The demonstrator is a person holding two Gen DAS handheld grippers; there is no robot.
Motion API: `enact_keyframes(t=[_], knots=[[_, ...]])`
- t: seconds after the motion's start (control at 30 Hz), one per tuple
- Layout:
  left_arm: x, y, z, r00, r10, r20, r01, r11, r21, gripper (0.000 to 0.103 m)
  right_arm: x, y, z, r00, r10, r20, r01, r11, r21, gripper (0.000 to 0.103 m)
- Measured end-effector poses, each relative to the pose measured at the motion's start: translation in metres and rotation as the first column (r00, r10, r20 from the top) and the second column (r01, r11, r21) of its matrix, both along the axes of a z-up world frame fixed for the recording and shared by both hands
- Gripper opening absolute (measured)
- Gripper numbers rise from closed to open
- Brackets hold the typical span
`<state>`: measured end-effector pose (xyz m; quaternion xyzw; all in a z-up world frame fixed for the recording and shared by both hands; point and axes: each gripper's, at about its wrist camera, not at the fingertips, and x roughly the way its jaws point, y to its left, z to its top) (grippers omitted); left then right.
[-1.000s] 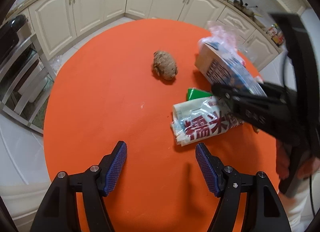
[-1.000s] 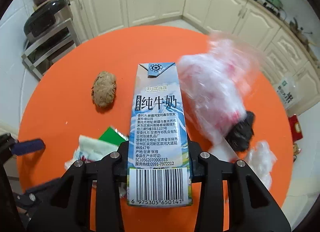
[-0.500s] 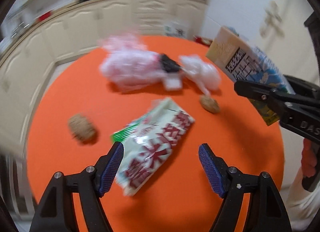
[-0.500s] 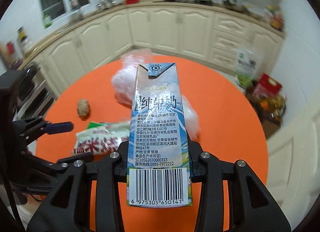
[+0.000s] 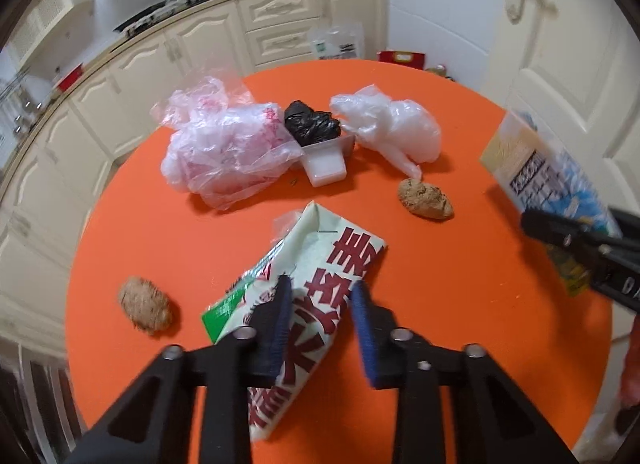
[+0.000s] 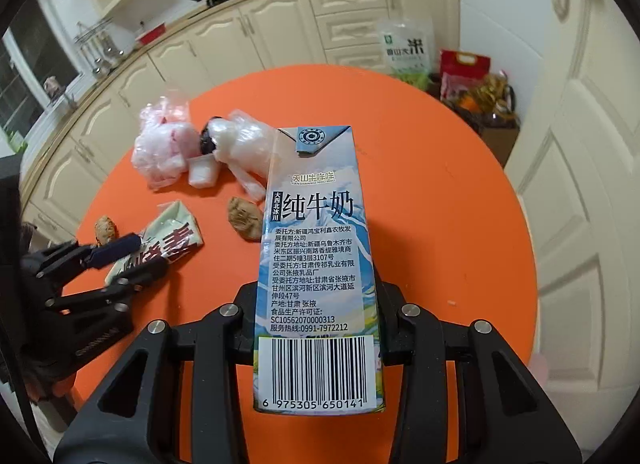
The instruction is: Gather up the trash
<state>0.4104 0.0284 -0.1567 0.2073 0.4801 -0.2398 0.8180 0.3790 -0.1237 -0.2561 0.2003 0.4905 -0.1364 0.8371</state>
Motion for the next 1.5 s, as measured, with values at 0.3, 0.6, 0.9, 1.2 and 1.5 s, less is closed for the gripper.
enact_keyframes(t=[0.3,0.6,0.9,1.2,1.5], knots=[[-0.018,-0.002,0.011,1.0,-0.022,-0.003,0.022,1.0,-0.002,0.014,-0.01,0.011,-0.004,0.999,0.038,-0.011,-0.037,0.999,0.02,0.037],[-0.023,-0.005,-0.006,0.982,-0.14,0.128,0.119,0.981,0.155,0.066,-0.015,0.022,-0.001,0.999,0.051,-0.009,-0.051,0.998,0.038,0.037],[-0.036,-0.002,-0.015,0.949,-0.23,0.214,0.199,0.967,0.157,0.032,-0.017,0.02,-0.005,0.999,0.03,-0.023,-0.028,0.998,0.062,0.037],[-0.044,0.001,-0.001,0.962,-0.177,0.208,0.158,0.982,0.105,0.001,-0.018,0.019,-0.003,0.999,0.035,-0.014,-0.034,0.996,0.08,0.037],[-0.059,0.007,0.023,0.986,-0.037,0.162,0.042,0.999,-0.028,0.004,-0.026,0.021,-0.003,0.998,0.058,-0.018,-0.056,0.993,0.107,0.037]])
